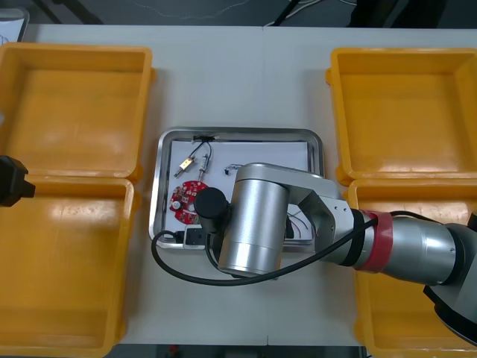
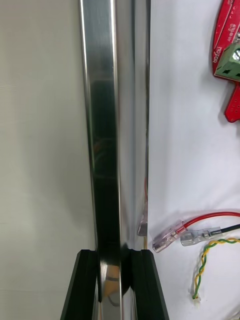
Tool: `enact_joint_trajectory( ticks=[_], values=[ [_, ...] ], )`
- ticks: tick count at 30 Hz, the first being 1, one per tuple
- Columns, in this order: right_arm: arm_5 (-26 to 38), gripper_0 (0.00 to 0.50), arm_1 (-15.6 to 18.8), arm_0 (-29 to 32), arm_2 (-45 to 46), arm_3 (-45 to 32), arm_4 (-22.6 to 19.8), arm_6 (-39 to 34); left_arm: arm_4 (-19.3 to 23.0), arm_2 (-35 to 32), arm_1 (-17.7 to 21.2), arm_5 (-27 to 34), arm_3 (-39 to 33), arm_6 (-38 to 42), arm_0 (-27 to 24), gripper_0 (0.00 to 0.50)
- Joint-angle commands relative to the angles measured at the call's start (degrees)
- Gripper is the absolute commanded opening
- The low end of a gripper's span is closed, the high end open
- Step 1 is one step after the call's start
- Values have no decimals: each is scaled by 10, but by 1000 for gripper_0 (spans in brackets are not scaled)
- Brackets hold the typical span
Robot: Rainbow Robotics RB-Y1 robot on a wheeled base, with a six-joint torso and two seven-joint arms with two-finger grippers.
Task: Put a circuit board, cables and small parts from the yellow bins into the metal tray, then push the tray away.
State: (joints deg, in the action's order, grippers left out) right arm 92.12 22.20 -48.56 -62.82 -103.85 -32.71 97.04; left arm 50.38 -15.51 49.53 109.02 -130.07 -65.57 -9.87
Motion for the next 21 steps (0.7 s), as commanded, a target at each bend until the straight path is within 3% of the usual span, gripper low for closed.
enact_joint_trajectory(
  ticks=[1,21],
  values=[
    [-9,0,5,-29,19,0,4,31,4,-19,-7,5,-17,-44,12,500],
    [-41,0,5,-57,56,50,26,78,4,-19,-7,5,-17,-44,12,500]
  ],
)
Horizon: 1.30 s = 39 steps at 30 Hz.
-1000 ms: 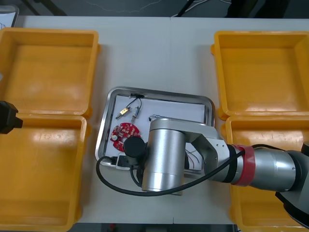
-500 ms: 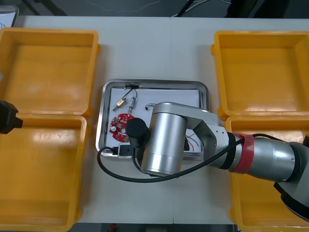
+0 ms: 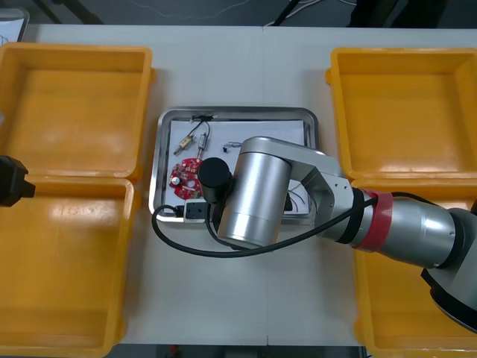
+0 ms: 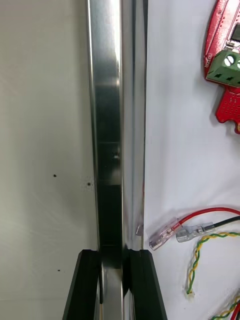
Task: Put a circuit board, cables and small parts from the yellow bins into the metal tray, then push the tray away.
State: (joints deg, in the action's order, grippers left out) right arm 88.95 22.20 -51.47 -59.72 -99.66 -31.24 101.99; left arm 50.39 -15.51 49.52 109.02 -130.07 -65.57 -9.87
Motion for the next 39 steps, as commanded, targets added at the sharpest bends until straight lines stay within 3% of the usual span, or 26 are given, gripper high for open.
enact_joint_trajectory(
  ticks=[1,15,39],
  values=[
    [-11,0,6,-28,26,10,11,30,4,-19,-7,5,-17,-44,12,500],
    [-26,0,7,-43,50,32,33,62,4,-19,-7,5,-17,-44,12,500],
    [-145,0,-8,-97,92,192,38,175,4,-19,-7,5,-17,-44,12,500]
  ],
)
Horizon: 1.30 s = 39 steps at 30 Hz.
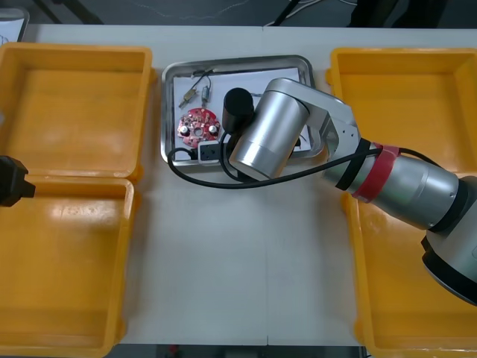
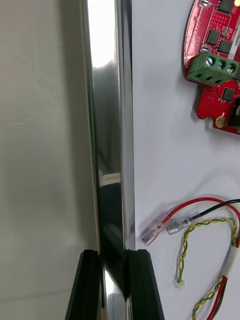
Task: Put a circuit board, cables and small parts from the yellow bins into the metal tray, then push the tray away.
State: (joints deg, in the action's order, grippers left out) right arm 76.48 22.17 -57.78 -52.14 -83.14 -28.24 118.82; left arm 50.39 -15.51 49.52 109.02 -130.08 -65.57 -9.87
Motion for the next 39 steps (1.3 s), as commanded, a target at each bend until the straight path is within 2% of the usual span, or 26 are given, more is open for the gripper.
enact_joint_trajectory(
  ticks=[1,16,39],
  values=[
    [-25,0,-7,-36,16,31,9,6,4,-19,-7,5,-17,-44,12,500],
    [-86,0,-27,-59,30,118,25,6,4,-19,-7,5,-17,-44,12,500],
    [-143,0,-27,-59,30,120,80,23,4,-19,-7,5,-17,-44,12,500]
  ],
)
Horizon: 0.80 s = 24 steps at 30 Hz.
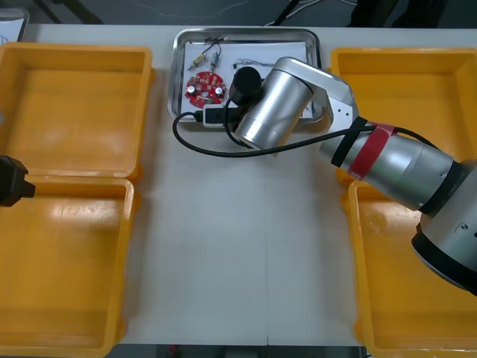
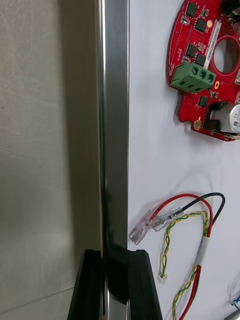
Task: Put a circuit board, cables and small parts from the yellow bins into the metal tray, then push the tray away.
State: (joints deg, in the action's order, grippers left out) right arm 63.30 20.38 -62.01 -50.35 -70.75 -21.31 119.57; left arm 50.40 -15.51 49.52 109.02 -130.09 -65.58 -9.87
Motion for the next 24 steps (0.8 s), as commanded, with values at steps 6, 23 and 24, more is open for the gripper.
enact_joint_trajectory(
  ticks=[6,23,24],
  values=[
    [-23,0,-9,-17,12,-3,19,15,4,-19,-7,5,-17,-44,12,500],
    [-33,254,-9,-17,12,-3,34,15,4,-19,-7,5,-17,-44,12,500],
    [-33,312,-9,-17,11,-3,33,15,4,-19,-7,5,-17,-44,12,500]
  ],
)
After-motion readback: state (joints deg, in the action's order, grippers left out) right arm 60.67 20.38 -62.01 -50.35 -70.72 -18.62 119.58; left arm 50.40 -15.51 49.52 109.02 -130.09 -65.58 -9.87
